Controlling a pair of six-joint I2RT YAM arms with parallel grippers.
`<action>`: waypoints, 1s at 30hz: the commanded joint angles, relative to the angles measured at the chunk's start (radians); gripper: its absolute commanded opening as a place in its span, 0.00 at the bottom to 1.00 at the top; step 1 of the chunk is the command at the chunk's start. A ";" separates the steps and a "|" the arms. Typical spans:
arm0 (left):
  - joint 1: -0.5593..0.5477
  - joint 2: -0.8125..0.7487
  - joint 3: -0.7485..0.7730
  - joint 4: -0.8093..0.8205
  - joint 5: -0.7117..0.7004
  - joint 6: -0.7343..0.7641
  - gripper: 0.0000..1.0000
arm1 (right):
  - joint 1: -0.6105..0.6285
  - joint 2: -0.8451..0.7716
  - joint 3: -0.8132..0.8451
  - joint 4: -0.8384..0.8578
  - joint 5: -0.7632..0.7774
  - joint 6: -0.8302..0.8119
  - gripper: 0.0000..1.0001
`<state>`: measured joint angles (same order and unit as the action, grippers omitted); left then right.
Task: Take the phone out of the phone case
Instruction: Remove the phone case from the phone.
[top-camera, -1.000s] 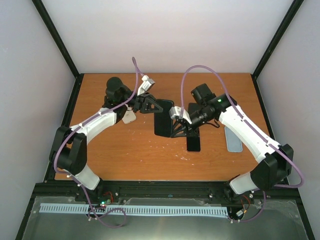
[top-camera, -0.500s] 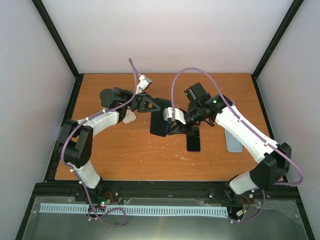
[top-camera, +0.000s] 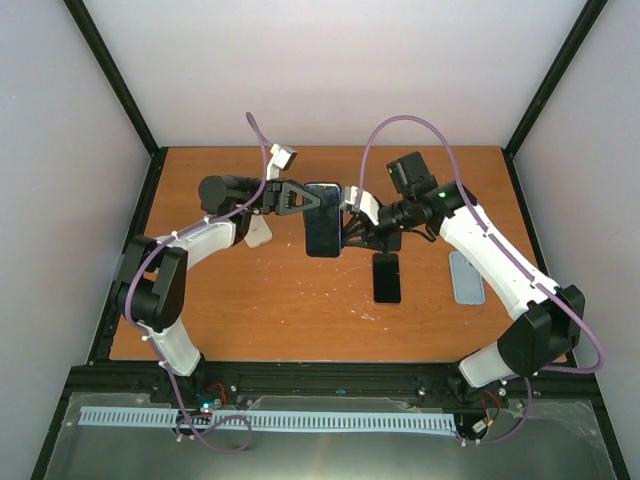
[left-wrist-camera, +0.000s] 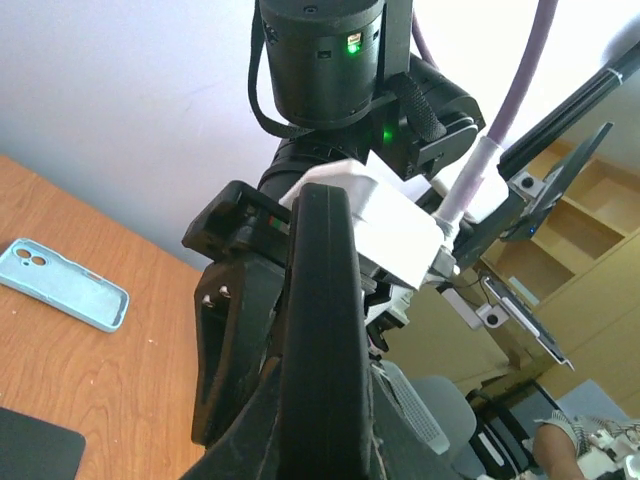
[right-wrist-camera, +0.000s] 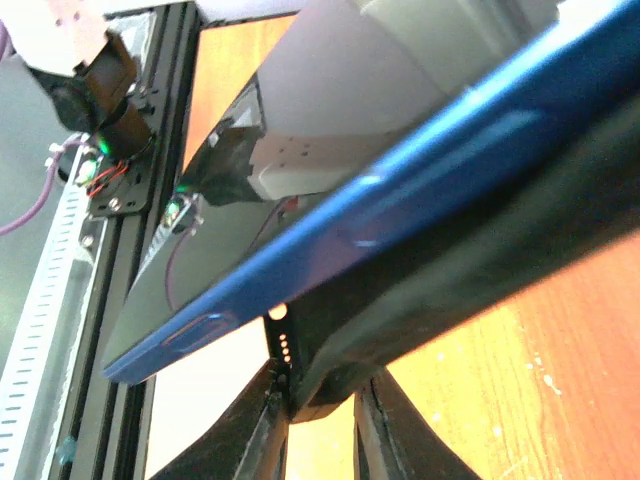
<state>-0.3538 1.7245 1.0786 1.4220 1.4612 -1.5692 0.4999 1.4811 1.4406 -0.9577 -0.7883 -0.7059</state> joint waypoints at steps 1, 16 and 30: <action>-0.073 -0.045 0.000 0.036 0.093 0.022 0.00 | -0.052 0.036 0.011 0.304 0.064 0.167 0.21; -0.123 -0.139 0.118 -1.079 0.001 0.889 0.00 | -0.100 0.060 0.099 0.337 -0.145 0.297 0.39; -0.134 -0.118 0.103 -1.161 -0.004 0.957 0.00 | -0.158 0.055 0.075 0.460 -0.454 0.478 0.40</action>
<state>-0.4202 1.5806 1.1912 0.4358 1.3525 -0.6632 0.3519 1.5444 1.4837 -0.7593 -1.0950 -0.3408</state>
